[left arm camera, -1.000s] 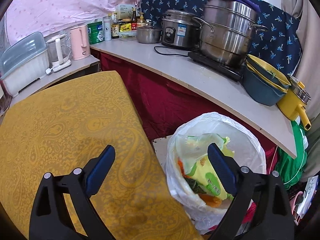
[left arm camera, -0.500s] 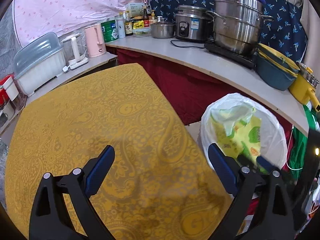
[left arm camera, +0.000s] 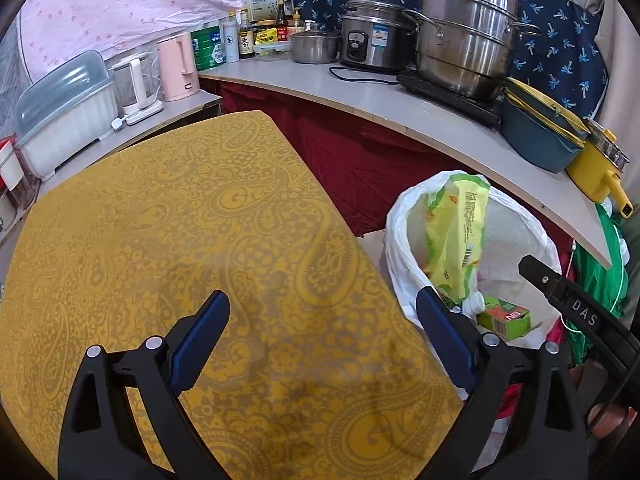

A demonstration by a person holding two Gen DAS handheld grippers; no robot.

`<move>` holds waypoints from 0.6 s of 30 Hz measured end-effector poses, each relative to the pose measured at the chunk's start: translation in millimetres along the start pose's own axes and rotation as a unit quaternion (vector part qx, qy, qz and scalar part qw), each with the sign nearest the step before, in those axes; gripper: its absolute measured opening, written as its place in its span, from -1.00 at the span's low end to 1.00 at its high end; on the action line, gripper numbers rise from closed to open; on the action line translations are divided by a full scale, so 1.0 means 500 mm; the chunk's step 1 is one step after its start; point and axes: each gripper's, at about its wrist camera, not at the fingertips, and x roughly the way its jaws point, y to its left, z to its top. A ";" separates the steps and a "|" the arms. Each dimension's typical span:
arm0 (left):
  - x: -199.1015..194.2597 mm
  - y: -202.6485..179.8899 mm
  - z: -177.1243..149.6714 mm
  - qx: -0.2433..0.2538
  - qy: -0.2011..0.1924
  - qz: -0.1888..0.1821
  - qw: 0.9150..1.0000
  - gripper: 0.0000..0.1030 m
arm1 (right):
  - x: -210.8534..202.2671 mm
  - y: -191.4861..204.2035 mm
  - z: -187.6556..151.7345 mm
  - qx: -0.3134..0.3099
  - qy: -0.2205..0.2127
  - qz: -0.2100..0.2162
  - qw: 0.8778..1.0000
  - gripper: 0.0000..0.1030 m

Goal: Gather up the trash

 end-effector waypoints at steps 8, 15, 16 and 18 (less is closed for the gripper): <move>-0.040 -0.018 -0.027 0.011 0.003 -0.013 1.000 0.78 | -0.072 0.016 -0.028 -0.012 -0.007 0.008 1.000 0.25; -0.080 -0.035 -0.049 0.026 0.002 -0.018 0.999 0.83 | -0.140 0.030 -0.063 -0.037 -0.012 -0.004 0.999 0.39; -0.085 -0.036 -0.053 0.027 0.004 -0.019 0.999 0.83 | -0.149 0.029 -0.066 -0.036 -0.011 -0.002 0.999 0.43; -0.091 -0.038 -0.058 0.026 0.009 -0.019 0.999 0.84 | -0.163 0.028 -0.070 -0.035 -0.008 -0.001 0.999 0.47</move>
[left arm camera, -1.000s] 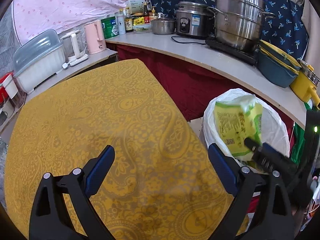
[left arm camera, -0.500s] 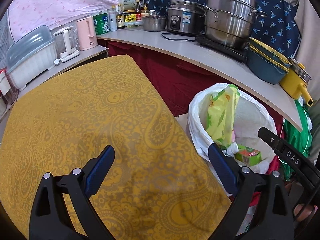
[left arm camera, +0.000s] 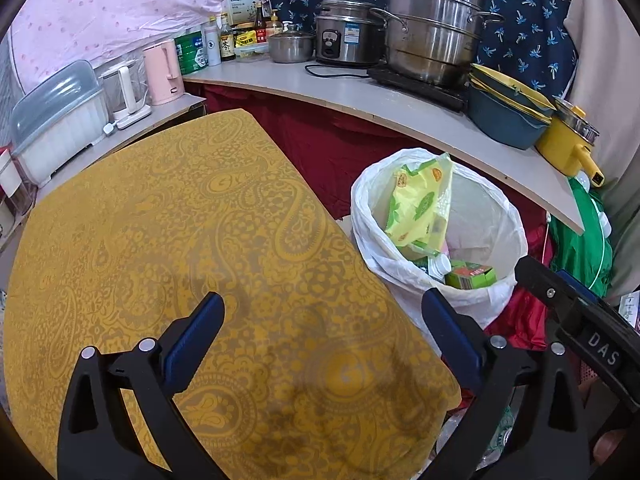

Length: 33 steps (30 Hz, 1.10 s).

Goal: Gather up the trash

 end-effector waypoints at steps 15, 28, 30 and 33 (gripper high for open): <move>-0.020 -0.010 -0.012 0.023 0.014 0.006 1.000 0.84 | -0.054 0.018 -0.011 -0.032 0.019 -0.032 0.999 0.55; -0.027 -0.027 0.016 0.050 0.009 0.009 0.999 0.84 | -0.074 0.047 0.006 -0.041 0.012 -0.038 0.998 0.55; -0.024 -0.033 0.022 0.057 0.006 0.012 0.998 0.84 | -0.075 0.049 0.011 -0.044 0.011 -0.040 0.998 0.55; -0.017 -0.039 0.030 0.061 0.007 0.012 0.998 0.84 | -0.075 0.049 0.018 -0.048 0.010 -0.048 0.998 0.55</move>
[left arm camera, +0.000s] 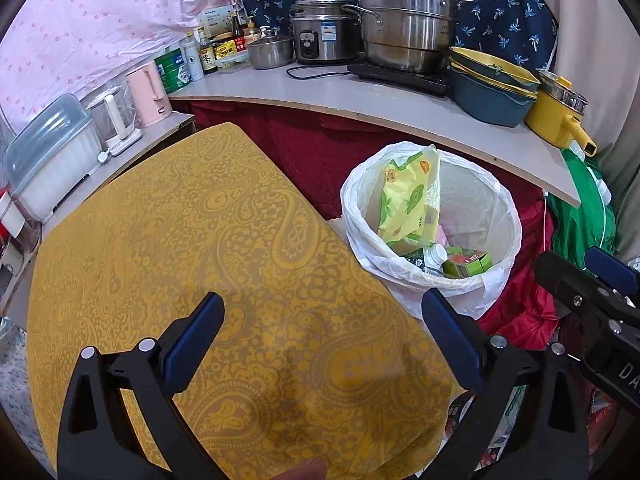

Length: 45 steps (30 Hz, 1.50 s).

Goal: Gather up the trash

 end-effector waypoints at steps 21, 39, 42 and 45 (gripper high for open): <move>0.039 -0.026 0.040 0.015 0.007 -0.007 1.000 0.84 | 0.025 -0.025 0.010 -0.006 0.013 -0.022 1.000 0.55; 0.050 -0.049 0.043 0.026 0.013 -0.013 0.999 0.84 | 0.029 -0.032 0.012 -0.013 0.014 -0.033 0.999 0.55; 0.053 -0.052 0.042 0.027 0.016 -0.008 0.999 0.84 | 0.032 -0.033 0.008 -0.012 0.017 -0.036 0.999 0.55; 0.056 -0.052 0.041 0.027 0.018 -0.006 0.999 0.84 | 0.036 -0.035 0.004 -0.010 0.020 -0.038 0.999 0.55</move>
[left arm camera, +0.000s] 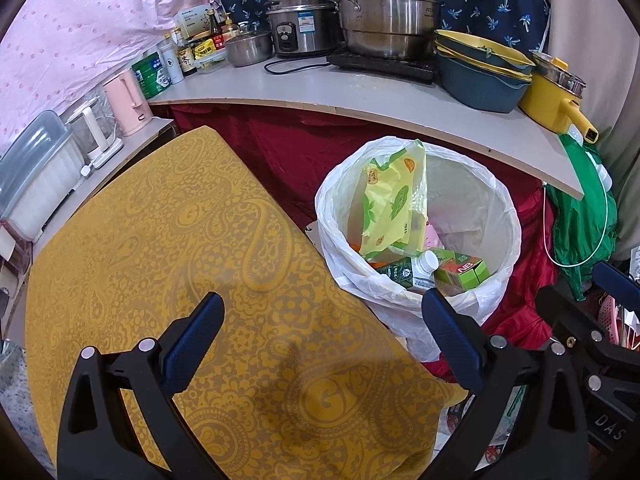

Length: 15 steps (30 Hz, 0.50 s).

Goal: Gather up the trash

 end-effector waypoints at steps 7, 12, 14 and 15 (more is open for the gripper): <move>0.003 -0.001 0.000 0.001 0.004 0.002 1.000 0.84 | 0.004 -0.001 -0.003 0.001 0.002 0.000 1.000 0.55; 0.005 -0.001 -0.002 0.002 0.006 0.001 1.000 0.84 | 0.006 -0.003 -0.003 0.001 0.003 -0.002 1.000 0.55; 0.005 -0.001 -0.001 0.002 0.006 0.000 1.000 0.83 | 0.007 -0.003 -0.003 0.000 0.004 -0.003 1.000 0.55; 0.006 -0.001 -0.001 0.002 0.007 0.000 1.000 0.83 | 0.008 -0.004 -0.003 0.001 0.005 -0.003 1.000 0.55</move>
